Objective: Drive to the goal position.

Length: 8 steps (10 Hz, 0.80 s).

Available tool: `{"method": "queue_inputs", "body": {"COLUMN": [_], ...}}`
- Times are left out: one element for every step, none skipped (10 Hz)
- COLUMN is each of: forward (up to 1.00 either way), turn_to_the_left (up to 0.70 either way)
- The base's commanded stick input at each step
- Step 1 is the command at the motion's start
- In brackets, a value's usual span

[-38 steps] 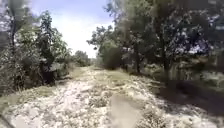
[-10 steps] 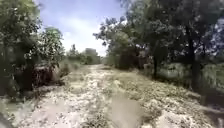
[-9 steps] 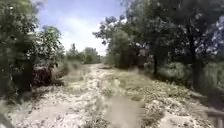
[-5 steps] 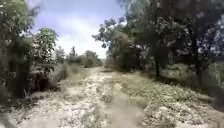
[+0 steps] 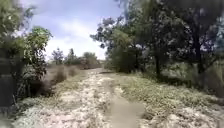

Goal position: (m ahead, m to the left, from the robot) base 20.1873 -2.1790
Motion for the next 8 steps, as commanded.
{"method": "queue_inputs", "body": {"forward": [0.5,0.5,0.5,0.5,0.5,0.5,0.5,0.5], "turn_to_the_left": [0.0,0.0,0.0,0.0,0.0,0.0,0.0,0.0]}}
